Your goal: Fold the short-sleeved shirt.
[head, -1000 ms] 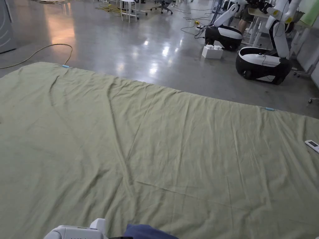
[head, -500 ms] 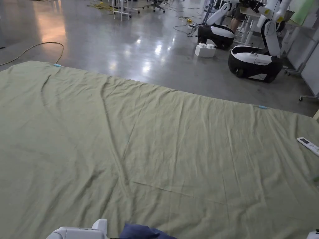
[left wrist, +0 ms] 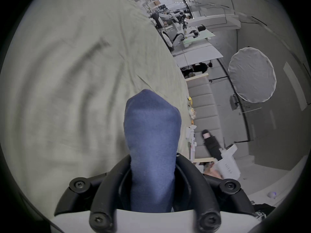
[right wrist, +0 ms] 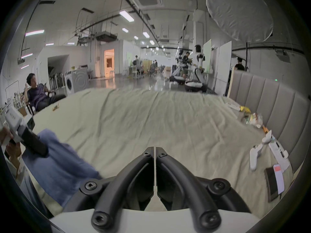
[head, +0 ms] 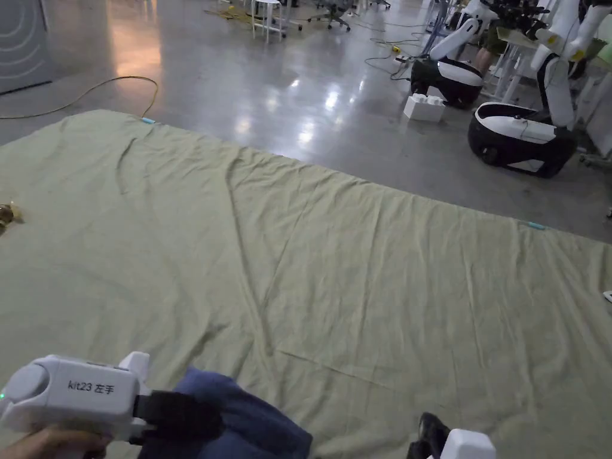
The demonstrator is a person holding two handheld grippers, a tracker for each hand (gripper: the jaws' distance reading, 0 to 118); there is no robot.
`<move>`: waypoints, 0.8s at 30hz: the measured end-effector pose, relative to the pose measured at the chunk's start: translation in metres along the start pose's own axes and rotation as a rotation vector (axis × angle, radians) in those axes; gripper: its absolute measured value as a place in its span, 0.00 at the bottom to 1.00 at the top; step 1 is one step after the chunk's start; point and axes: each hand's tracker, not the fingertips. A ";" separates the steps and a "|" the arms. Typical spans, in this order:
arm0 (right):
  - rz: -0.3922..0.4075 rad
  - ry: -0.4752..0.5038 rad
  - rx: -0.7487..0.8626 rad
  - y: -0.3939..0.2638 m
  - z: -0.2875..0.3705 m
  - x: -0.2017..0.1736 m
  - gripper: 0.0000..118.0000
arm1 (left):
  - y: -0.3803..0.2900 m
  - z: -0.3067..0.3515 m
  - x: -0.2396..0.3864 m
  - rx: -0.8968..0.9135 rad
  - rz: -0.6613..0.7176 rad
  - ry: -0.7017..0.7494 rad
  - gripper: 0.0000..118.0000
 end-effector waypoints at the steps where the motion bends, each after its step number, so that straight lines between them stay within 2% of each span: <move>1: 0.007 -0.010 0.026 0.010 0.000 0.003 0.02 | 0.008 0.014 -0.005 0.013 -0.004 0.028 0.20; 4: -0.013 -0.026 0.093 0.038 0.000 0.013 0.02 | 0.034 0.057 -0.015 0.035 0.002 0.168 0.20; 7: -0.038 -0.031 0.132 0.059 -0.001 0.023 0.02 | 0.055 0.098 -0.013 0.051 -0.003 0.225 0.20; 12: -0.018 -0.064 0.171 0.074 0.001 0.034 0.02 | 0.087 0.151 -0.030 0.063 -0.013 0.392 0.20; 18: -0.012 -0.107 0.178 0.070 0.003 0.048 0.02 | 0.082 0.182 -0.018 0.074 -0.022 0.465 0.20; 19: -0.015 -0.110 0.176 0.069 0.003 0.051 0.02 | 0.101 0.195 -0.050 0.075 -0.026 0.488 0.20; 24: -0.017 -0.135 0.176 0.069 0.007 0.061 0.02 | 0.105 0.213 -0.067 0.063 -0.016 0.589 0.20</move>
